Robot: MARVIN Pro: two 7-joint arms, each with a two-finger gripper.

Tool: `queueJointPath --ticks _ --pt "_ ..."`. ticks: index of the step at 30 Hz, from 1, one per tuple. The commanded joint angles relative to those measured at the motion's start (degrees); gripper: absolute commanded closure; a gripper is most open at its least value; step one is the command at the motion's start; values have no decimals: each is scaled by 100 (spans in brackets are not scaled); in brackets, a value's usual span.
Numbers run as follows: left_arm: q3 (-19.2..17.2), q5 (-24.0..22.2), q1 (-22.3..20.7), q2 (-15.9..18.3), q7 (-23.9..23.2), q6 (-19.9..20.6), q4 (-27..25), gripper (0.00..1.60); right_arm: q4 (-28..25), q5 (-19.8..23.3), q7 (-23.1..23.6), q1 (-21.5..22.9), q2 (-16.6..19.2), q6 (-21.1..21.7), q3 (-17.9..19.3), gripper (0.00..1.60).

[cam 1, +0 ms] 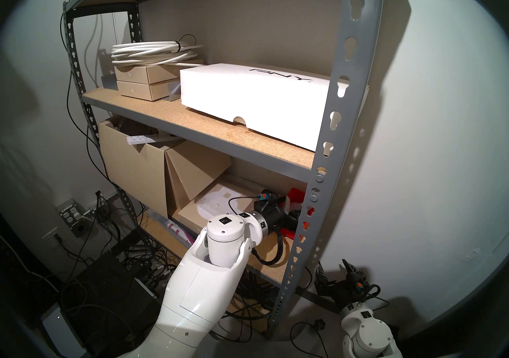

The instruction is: Organize the rack shelf by putting things into a case

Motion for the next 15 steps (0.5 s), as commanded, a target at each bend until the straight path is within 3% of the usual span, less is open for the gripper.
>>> queueJointPath --ticks 1,8,15 --pt "-16 -29 -173 -90 -10 -60 -307 8 -101 2 -1 7 -1 -14 1 0" --pt "19 -71 -117 -83 -27 -6 -523 17 -104 2 -2 6 -2 -12 1 0" --pt "67 -23 -61 -17 -3 69 -840 16 -103 2 -1 6 -2 -13 1 0"
